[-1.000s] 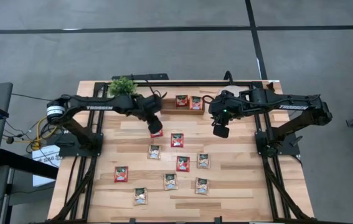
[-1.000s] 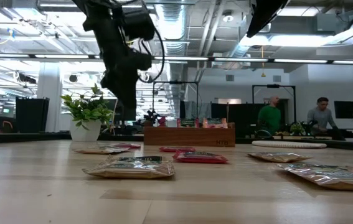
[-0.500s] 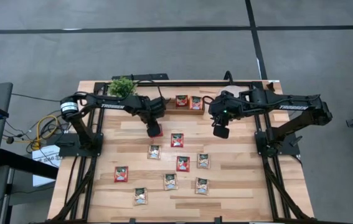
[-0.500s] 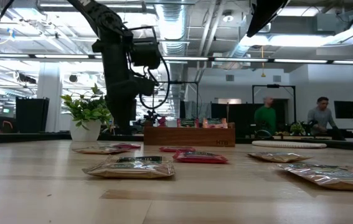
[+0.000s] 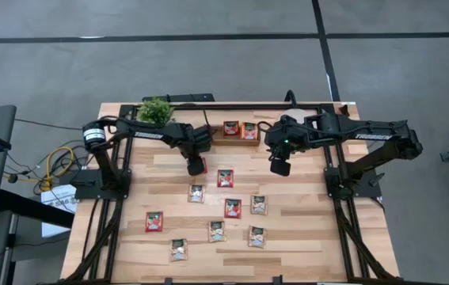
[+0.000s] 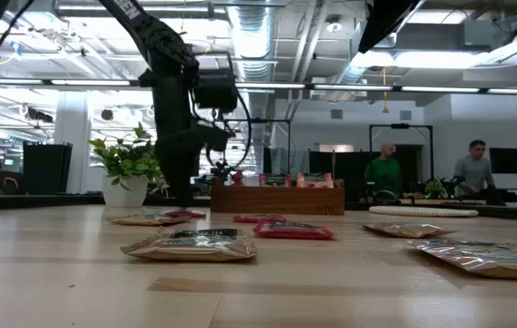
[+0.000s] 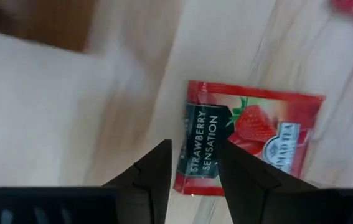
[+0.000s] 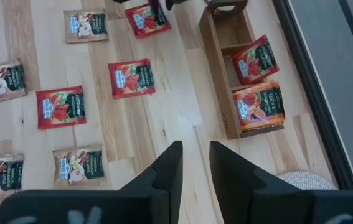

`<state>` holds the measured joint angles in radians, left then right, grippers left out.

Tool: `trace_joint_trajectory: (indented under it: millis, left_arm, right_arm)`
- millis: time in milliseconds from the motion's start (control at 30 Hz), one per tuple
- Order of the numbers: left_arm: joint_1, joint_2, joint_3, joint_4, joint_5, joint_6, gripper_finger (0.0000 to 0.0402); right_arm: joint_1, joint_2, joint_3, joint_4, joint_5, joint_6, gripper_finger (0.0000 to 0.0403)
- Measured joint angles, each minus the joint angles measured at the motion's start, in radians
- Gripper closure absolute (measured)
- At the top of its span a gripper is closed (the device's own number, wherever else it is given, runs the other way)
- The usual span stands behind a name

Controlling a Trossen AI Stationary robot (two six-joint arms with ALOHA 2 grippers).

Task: Pick & Place Tea
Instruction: Put the red tea bag into the middle section of the wooden organizer

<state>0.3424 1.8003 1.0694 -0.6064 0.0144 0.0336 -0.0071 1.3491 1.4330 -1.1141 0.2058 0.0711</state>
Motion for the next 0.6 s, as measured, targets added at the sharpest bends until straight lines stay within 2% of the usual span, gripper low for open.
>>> trace_joint_trajectory:
  millis: [167,367,600]
  left_arm:
    - [0.001,0.05,0.005,0.008,-0.007,0.002,0.0282]
    - [0.001,0.05,0.003,0.007,0.011,0.0,0.0284]
    - [0.001,0.052,0.002,0.003,0.009,-0.003,0.0328]
  right_arm:
    - [0.0,0.0,0.0,0.0,0.0,0.0,0.0331]
    - [0.0,0.0,0.0,0.0,0.0,0.0,0.0331]
    - [0.0,0.0,0.0,0.0,0.0,0.0,0.0331]
